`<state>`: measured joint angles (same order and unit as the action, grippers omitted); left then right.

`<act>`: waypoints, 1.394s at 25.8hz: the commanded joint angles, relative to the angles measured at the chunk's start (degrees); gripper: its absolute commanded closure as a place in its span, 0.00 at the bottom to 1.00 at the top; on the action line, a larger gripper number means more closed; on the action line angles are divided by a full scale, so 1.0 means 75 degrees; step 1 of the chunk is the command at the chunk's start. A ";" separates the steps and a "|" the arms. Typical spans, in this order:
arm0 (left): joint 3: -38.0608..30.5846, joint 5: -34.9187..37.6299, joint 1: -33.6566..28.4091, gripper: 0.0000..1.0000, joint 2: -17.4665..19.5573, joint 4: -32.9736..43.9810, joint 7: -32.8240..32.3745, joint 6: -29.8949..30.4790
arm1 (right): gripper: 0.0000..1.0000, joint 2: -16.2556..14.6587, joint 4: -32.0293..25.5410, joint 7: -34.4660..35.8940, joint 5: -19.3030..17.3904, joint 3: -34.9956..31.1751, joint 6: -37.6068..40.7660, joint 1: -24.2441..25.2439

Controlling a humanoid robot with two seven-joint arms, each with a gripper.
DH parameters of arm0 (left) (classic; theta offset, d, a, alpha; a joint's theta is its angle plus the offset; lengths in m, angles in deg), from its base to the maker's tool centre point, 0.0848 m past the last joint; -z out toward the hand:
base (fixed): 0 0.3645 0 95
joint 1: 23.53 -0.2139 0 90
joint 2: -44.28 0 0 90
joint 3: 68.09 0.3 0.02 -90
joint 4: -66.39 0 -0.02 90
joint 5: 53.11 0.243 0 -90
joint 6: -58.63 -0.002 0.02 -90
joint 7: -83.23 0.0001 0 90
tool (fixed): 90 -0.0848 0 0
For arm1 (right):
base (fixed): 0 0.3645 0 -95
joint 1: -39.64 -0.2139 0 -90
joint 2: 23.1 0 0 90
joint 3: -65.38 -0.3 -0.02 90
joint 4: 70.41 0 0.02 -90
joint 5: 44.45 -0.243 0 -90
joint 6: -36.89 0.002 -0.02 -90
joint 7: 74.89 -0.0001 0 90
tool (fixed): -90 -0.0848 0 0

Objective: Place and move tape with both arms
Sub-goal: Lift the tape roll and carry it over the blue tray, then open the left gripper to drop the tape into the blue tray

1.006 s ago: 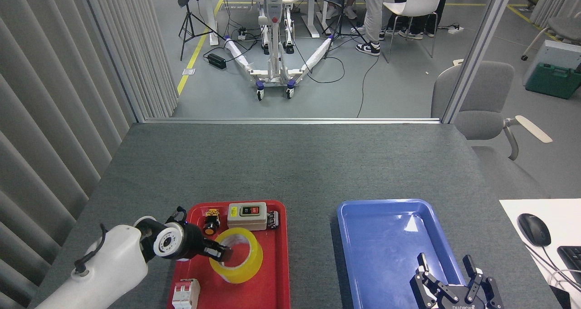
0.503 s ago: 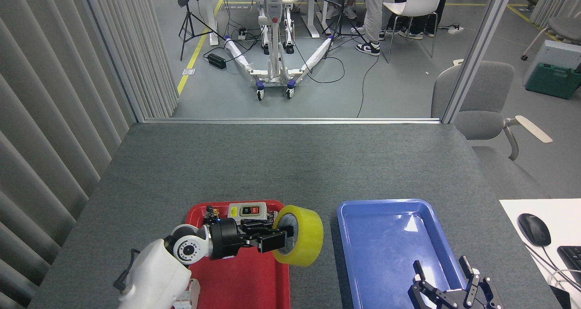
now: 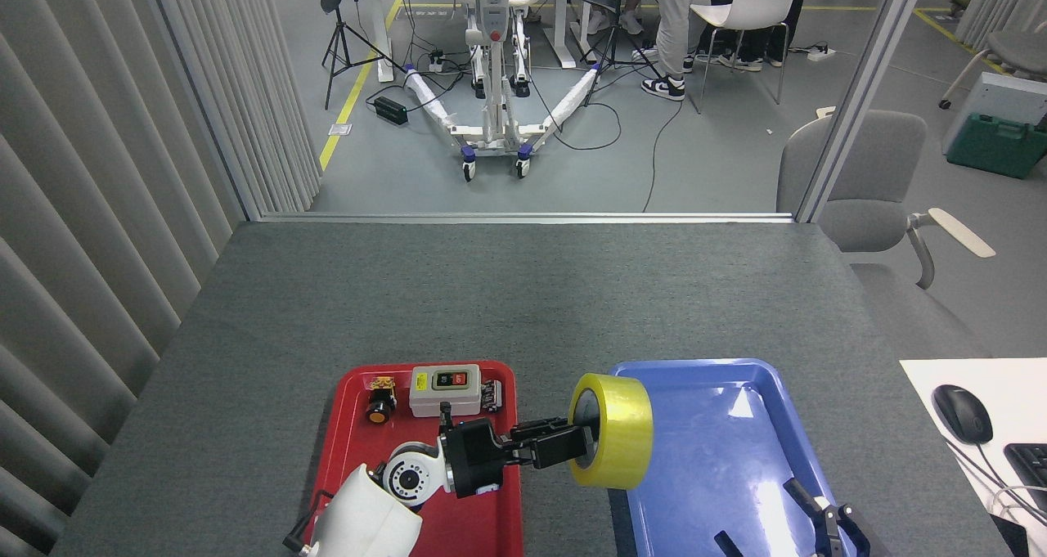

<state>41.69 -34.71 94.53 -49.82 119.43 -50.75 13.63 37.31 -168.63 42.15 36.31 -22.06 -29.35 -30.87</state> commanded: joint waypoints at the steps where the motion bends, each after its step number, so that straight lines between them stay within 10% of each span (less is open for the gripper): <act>1: 0.0022 -0.0016 -0.0015 0.98 0.0007 -0.0005 -0.0019 0.0000 | 0.00 -0.0203 -0.0099 0.0449 0.0129 0.0069 0.0172 -0.0056; 21: 0.1112 -0.0016 -0.0108 0.99 -0.0192 0.0077 -0.0007 0.0000 | 0.00 0.0898 0.0276 0.0555 0.0856 0.1569 -0.0707 -0.0865; 36: 0.1218 -0.0016 -0.0097 0.98 -0.0309 0.0124 -0.0007 0.0000 | 0.00 0.0887 0.0358 0.0555 0.0868 0.2237 -0.0672 -0.0513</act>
<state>50.72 -34.83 93.79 -52.02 120.30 -50.86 13.64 44.02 -165.96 46.21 42.80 -5.57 -34.36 -34.87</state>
